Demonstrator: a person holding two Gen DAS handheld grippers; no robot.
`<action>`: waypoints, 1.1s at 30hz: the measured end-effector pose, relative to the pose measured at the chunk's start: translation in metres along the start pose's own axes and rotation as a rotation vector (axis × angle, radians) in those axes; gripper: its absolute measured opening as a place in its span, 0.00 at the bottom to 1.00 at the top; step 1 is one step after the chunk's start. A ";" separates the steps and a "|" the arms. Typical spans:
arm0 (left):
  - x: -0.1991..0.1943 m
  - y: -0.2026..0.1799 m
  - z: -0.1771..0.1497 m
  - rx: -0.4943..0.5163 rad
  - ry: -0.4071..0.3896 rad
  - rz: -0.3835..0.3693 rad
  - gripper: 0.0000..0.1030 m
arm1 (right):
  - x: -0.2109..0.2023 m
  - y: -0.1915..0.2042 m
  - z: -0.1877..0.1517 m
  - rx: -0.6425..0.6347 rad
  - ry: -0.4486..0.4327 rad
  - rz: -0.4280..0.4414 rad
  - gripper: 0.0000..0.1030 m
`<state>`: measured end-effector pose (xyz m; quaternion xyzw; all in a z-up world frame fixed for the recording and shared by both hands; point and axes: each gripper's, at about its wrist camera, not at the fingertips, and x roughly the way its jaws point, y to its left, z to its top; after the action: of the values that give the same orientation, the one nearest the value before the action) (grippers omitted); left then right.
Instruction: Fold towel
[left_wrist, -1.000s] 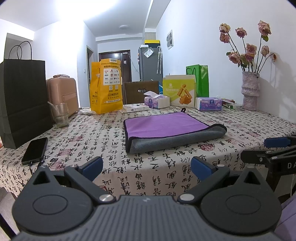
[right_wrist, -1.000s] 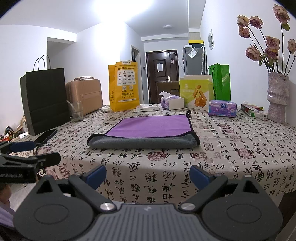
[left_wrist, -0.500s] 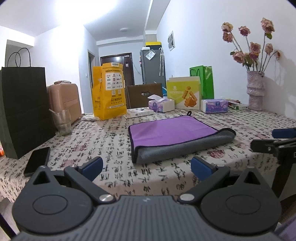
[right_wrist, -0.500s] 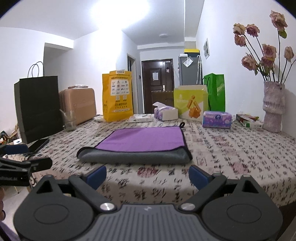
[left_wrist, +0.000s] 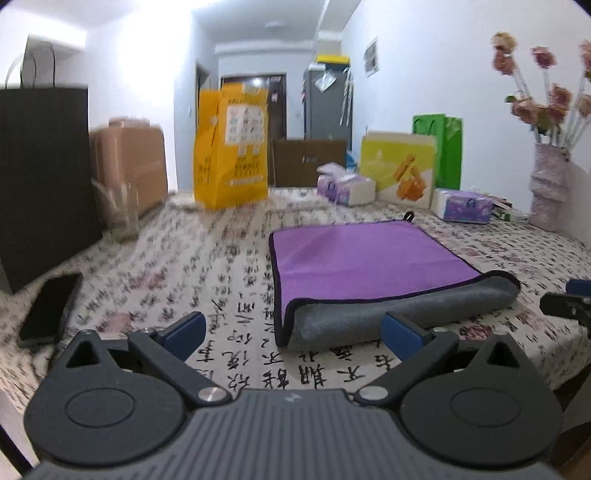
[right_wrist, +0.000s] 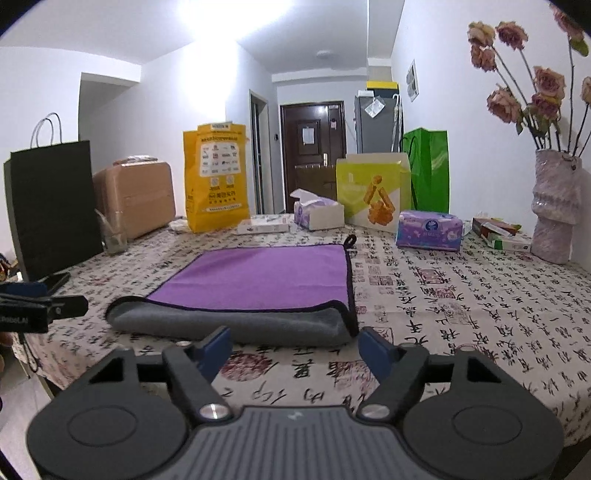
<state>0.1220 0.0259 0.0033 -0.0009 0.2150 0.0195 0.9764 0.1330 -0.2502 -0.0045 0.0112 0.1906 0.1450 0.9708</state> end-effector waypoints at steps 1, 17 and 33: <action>0.008 0.002 0.001 -0.010 0.018 -0.003 0.99 | 0.006 -0.002 0.001 0.001 0.010 0.001 0.67; 0.079 0.018 0.009 -0.068 0.193 -0.099 0.25 | 0.098 -0.039 0.018 -0.021 0.121 0.042 0.44; 0.085 0.009 0.017 -0.013 0.243 -0.109 0.05 | 0.114 -0.051 0.021 -0.034 0.171 0.113 0.05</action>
<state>0.2062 0.0381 -0.0168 -0.0211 0.3309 -0.0323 0.9429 0.2559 -0.2662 -0.0309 -0.0067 0.2692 0.2032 0.9414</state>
